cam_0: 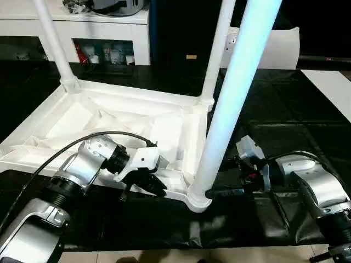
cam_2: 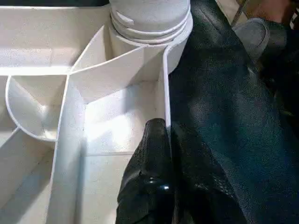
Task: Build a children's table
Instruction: Rotate leg to tighten
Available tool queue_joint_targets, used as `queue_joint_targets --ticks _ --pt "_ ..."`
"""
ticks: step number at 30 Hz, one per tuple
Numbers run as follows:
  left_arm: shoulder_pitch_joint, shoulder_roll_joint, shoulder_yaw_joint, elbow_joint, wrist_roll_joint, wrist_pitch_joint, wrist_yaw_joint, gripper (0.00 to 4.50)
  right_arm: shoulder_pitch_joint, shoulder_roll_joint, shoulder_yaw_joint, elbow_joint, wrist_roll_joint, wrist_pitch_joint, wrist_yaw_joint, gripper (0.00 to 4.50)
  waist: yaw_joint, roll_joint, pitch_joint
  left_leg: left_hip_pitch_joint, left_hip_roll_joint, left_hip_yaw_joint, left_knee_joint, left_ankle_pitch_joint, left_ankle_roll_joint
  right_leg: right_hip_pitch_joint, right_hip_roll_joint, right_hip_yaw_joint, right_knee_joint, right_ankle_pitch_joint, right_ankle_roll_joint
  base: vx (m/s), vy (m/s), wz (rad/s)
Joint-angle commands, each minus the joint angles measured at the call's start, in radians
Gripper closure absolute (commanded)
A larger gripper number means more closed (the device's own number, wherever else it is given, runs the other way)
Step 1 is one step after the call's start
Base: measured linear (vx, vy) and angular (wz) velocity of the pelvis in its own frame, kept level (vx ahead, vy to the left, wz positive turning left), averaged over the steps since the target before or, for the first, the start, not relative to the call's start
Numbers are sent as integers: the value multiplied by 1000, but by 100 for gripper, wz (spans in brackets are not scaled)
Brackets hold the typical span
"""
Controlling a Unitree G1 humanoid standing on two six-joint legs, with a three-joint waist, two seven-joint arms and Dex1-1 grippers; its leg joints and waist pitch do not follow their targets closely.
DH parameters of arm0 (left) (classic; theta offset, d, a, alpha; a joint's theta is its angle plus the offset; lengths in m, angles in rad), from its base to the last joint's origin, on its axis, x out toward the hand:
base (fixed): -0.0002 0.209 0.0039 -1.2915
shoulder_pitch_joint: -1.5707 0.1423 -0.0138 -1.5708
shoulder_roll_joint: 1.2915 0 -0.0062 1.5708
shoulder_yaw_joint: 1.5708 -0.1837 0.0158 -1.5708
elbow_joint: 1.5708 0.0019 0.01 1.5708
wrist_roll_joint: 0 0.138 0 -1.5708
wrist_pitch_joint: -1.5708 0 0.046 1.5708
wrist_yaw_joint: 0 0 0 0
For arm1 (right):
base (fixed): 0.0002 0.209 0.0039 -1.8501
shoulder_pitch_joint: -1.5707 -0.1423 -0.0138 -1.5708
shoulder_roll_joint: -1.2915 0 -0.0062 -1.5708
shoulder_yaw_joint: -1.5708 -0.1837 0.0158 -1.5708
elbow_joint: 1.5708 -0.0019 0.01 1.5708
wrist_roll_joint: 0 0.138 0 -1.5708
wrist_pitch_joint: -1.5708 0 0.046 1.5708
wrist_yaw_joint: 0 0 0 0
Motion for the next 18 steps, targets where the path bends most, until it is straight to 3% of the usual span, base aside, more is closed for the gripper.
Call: queue_joint_targets --ticks 1,6,13,18 --pt "-26 -5 -35 -17 12 -26 -49 450 -25 2 19 7 10 -5 10 158 -6 -3 -64 -2 3 21 -70 -175 53 64 -39 42 -59 -342 -170 0 0 0" --pt "-26 -7 -35 -12 10 -30 -44 450 -28 13 24 15 10 -11 15 203 -6 -3 -66 -3 4 21 -70 -163 53 65 -38 42 -55 -303 -182 0 0 0" --pt "-27 -12 -25 -2 6 -25 -27 450 -16 19 32 -2 22 10 20 246 -6 -2 -66 -2 3 21 -70 -175 50 65 -38 42 -57 -316 -181 0 0 0" --pt "-38 -51 16 16 -1 80 78 450 9 69 -12 -37 46 73 -105 257 -8 -2 -63 -2 1 22 -71 -182 42 64 -37 41 -60 -339 -172 0 0 0"
